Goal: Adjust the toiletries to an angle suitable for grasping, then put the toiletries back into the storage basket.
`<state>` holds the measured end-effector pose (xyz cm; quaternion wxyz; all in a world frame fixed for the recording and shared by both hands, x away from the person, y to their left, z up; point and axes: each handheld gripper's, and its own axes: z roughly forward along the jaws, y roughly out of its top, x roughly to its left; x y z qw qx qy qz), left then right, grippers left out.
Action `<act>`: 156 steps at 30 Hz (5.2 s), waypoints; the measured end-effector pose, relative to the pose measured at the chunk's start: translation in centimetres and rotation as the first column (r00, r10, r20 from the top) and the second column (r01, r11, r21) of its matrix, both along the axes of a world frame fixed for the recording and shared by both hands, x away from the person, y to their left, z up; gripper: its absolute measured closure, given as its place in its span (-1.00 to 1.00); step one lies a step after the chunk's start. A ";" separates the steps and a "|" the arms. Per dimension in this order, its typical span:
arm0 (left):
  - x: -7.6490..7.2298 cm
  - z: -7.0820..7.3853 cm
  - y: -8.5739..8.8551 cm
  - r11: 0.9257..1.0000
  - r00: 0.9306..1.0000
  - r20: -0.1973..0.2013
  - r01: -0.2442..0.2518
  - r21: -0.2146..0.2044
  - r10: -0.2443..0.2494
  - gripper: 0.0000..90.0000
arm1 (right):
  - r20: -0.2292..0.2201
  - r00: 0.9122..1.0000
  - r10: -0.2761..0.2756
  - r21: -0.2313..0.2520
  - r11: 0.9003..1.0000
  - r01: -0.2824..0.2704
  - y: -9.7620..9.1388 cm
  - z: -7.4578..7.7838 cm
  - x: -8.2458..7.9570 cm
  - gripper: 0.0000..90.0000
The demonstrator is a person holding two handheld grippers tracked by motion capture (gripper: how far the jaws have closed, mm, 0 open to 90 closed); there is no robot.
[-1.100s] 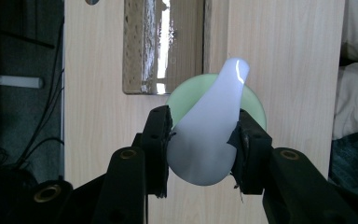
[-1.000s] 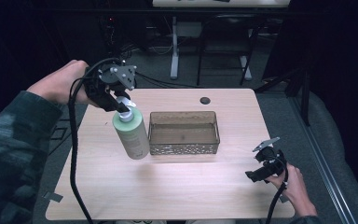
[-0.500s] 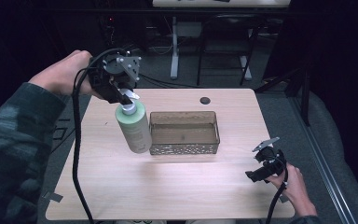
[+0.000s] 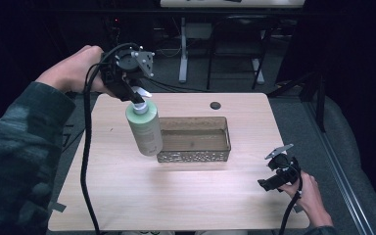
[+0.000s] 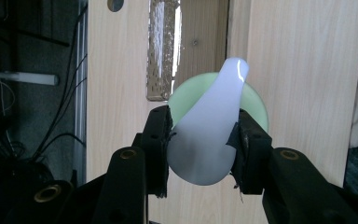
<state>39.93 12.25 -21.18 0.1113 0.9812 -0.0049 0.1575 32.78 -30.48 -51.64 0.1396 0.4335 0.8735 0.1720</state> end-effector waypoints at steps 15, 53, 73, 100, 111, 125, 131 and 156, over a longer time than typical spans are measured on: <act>1.5 0.3 -2.2 1.000 1.000 -0.004 -0.002 0.019 0.002 0.39 | 0.001 1.000 0.003 -0.005 1.000 -0.003 -0.1 0.0 0.0 -0.93; 3.9 0.1 -4.6 0.999 0.999 0.032 -0.031 0.010 0.030 0.39 | 0.010 1.000 0.001 -0.022 1.000 -0.001 0.2 0.1 0.2 -0.93; 4.4 0.1 -4.4 0.998 0.997 0.050 -0.049 -0.028 0.051 0.39 | 0.013 1.000 0.006 -0.015 1.000 -0.006 0.4 0.3 0.2 -0.93; 6.0 -1.1 -6.3 0.995 0.996 0.035 -0.077 -0.061 0.080 0.39 | 0.022 1.000 -0.001 -0.020 1.000 0.001 0.1 0.4 0.0 -0.93; 6.3 -2.4 -6.1 0.994 0.995 0.020 -0.093 -0.053 0.094 0.39 | 0.018 1.000 0.002 -0.019 1.000 -0.002 0.2 0.3 0.0 -0.93; 6.4 -4.2 -6.3 0.991 0.993 -0.001 -0.117 -0.063 0.117 0.39 | 0.018 1.000 0.008 -0.028 1.000 -0.007 0.3 0.3 0.0 -0.93; 6.4 -4.6 -6.2 0.991 0.993 -0.007 -0.118 -0.062 0.118 0.39 | 0.017 1.000 0.011 -0.030 0.999 -0.011 0.3 0.3 0.1 -0.93; 6.6 -7.3 -5.9 0.991 0.990 -0.061 -0.127 -0.041 0.124 0.39 | 0.014 1.000 0.014 -0.036 0.999 -0.013 0.3 0.3 0.0 -0.93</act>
